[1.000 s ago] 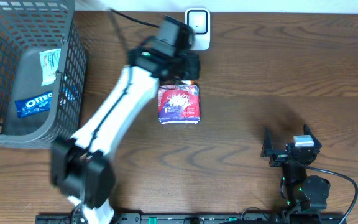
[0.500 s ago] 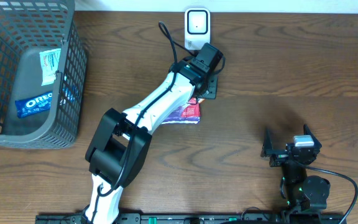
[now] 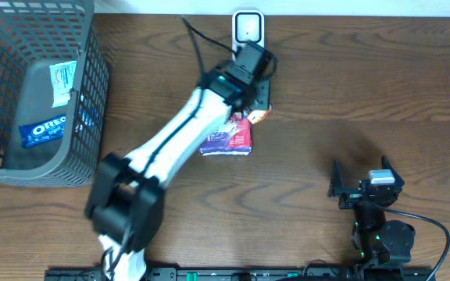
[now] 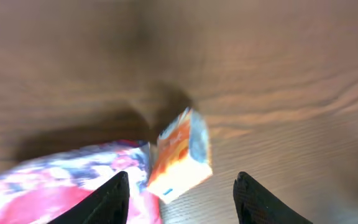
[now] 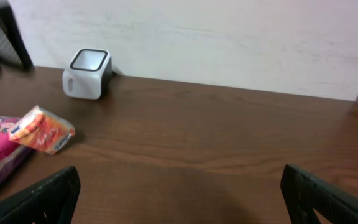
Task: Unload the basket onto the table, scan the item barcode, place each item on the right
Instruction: 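Carry the orange box out and set it right of the pink pack, then withdraw the left gripper back toward the basket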
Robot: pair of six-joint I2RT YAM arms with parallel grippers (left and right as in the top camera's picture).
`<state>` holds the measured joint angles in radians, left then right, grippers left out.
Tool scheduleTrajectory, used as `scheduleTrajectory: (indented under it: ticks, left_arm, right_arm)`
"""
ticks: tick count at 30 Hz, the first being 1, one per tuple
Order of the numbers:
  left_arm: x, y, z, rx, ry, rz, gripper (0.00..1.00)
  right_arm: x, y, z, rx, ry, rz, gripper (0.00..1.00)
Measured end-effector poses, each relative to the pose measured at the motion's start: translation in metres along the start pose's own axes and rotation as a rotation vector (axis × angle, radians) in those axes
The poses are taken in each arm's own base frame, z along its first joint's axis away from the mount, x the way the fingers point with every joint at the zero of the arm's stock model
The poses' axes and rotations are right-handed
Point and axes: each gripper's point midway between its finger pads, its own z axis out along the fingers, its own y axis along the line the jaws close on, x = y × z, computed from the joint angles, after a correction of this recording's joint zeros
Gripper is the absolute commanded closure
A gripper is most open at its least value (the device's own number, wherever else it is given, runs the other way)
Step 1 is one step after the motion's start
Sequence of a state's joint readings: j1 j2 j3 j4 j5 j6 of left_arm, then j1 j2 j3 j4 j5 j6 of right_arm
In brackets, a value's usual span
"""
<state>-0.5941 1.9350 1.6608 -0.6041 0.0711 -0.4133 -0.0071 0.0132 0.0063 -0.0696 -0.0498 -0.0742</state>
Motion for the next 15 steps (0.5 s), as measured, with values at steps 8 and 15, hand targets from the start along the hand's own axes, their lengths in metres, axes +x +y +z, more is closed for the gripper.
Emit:
scheduleTrajectory:
  ticks: [8, 15]
  left_arm:
    - [-0.062, 0.015, -0.121, 0.061, -0.261, -0.032, 0.72]
    - [-0.069, 0.050, -0.139, 0.007, -0.280, -0.071, 0.72]
  right_arm:
    - [0.000, 0.000, 0.000, 0.000, 0.000, 0.000, 0.01]
    - [0.000, 0.000, 0.000, 0.000, 0.000, 0.000, 0.01]
